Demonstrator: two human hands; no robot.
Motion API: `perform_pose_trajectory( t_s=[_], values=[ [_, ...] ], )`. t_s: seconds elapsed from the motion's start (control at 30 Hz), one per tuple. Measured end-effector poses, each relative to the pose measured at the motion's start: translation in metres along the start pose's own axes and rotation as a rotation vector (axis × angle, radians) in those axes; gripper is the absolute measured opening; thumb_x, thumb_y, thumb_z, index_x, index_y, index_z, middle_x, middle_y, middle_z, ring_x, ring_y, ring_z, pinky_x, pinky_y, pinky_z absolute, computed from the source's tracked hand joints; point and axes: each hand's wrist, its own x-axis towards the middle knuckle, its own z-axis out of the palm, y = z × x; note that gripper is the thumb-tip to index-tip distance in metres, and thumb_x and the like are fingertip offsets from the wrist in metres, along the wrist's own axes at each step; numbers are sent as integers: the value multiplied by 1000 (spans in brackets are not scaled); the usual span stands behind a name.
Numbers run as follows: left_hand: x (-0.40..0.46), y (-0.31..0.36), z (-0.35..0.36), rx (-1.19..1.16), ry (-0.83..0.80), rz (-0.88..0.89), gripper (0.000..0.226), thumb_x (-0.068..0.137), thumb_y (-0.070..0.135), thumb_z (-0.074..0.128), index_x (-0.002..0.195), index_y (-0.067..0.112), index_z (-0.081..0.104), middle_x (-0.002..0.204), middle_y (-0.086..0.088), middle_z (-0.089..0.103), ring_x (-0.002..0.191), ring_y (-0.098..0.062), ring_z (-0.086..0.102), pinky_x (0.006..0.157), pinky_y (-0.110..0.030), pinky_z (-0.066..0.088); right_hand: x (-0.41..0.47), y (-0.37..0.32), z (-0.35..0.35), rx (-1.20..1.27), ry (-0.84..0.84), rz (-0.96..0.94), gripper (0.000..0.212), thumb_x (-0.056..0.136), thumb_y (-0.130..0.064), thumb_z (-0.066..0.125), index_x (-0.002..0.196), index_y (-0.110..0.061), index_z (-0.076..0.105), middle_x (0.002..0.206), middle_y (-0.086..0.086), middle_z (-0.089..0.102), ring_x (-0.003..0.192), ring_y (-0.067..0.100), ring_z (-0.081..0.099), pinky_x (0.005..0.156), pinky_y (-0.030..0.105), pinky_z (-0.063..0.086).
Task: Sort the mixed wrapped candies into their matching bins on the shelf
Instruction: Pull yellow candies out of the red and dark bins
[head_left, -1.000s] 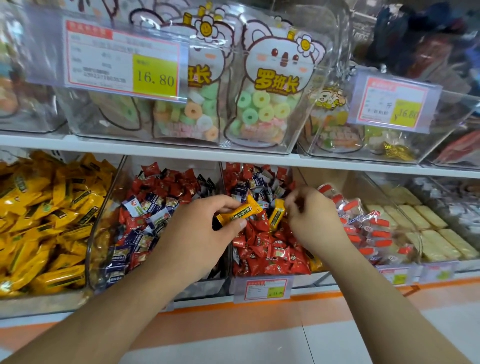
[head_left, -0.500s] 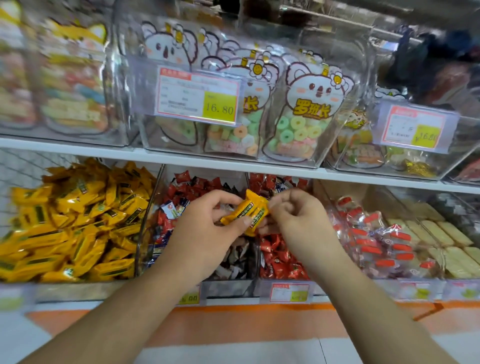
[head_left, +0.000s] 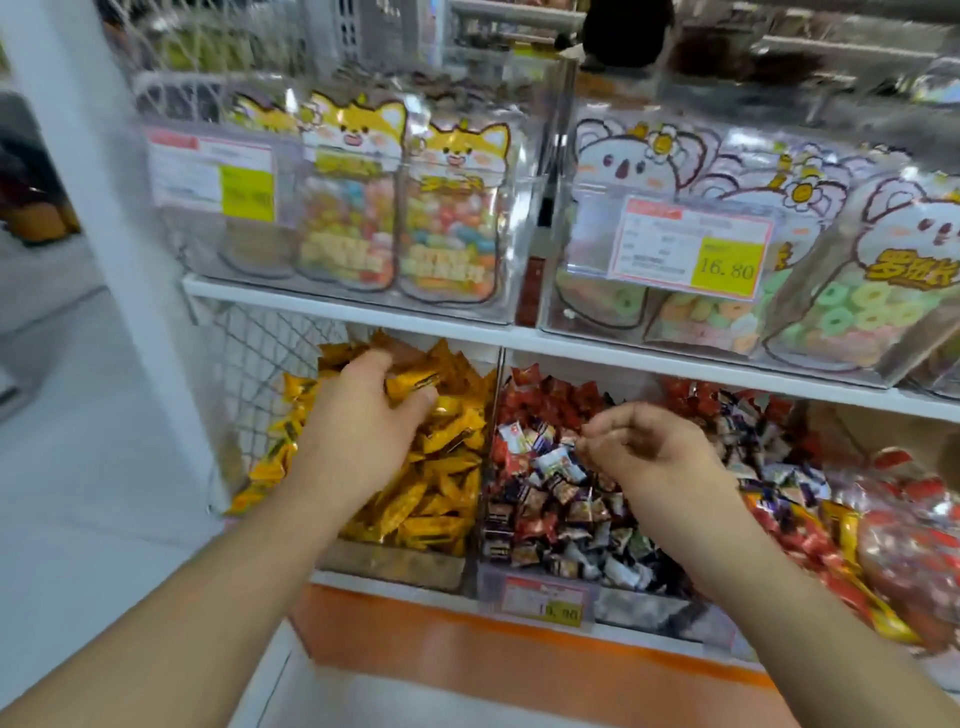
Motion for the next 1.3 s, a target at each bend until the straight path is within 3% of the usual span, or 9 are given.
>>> perform_pose_trajectory(
  t_s=[0.23,0.33,0.47,0.67,0.73,0.87,0.97,1.1,1.3],
  values=[
    [-11,-1,-9,129,-112,177,59,91,45,73,146,30,55,142,7,56,131,-16,52,106,-31,41,-3,0,3,-26,-7,-44,12,98,-10,66,94,-21,70,91,7,74,77,15,68,64,22,55],
    [-20,11,-2,87,-146,237,54,93,45,71,144,34,55,143,15,54,131,-9,50,105,-25,37,-6,3,-7,-23,20,-39,14,97,-10,66,94,-22,70,92,6,75,91,23,71,80,33,60],
    [-30,40,19,31,-194,307,42,97,45,66,137,39,59,136,26,52,116,9,42,97,-14,33,-12,10,-38,6,102,-25,13,98,-9,64,97,-20,69,91,5,74,90,22,70,74,27,57],
    [-45,87,71,-54,-312,432,36,98,46,63,134,40,61,136,32,51,115,13,43,96,-5,31,-23,44,-107,-39,256,19,16,98,-9,64,91,-21,72,86,5,74,79,36,65,69,42,52],
    [-51,101,92,-81,-372,463,35,98,46,63,133,41,61,138,30,53,120,8,49,104,-16,40,-24,57,-128,-106,316,29,18,98,-8,62,88,-21,71,83,-2,75,78,31,67,67,36,52],
    [-59,126,130,-104,-476,501,37,100,48,60,136,41,58,141,29,49,130,4,44,112,-23,37,-26,78,-160,-407,352,27,18,98,-13,62,88,-27,67,79,-12,69,69,6,64,57,10,42],
    [-59,139,157,-71,-510,550,39,101,49,57,140,42,54,146,28,46,136,1,39,114,-25,33,-24,89,-171,-677,283,10,20,94,-12,64,90,-32,65,93,-10,71,85,13,65,64,22,42],
    [-59,147,184,64,-537,644,45,103,54,50,147,44,46,151,25,43,145,-9,29,124,-34,18,-14,107,-175,-872,180,-82,25,89,-8,69,109,-22,75,113,1,70,114,23,55,90,23,35],
    [-61,149,195,182,-537,706,47,103,57,44,147,42,48,146,25,50,135,-2,23,123,-34,2,2,123,-166,-1187,135,-168,29,80,-14,64,103,-25,78,106,-3,72,103,28,51,88,36,42]
  ],
)
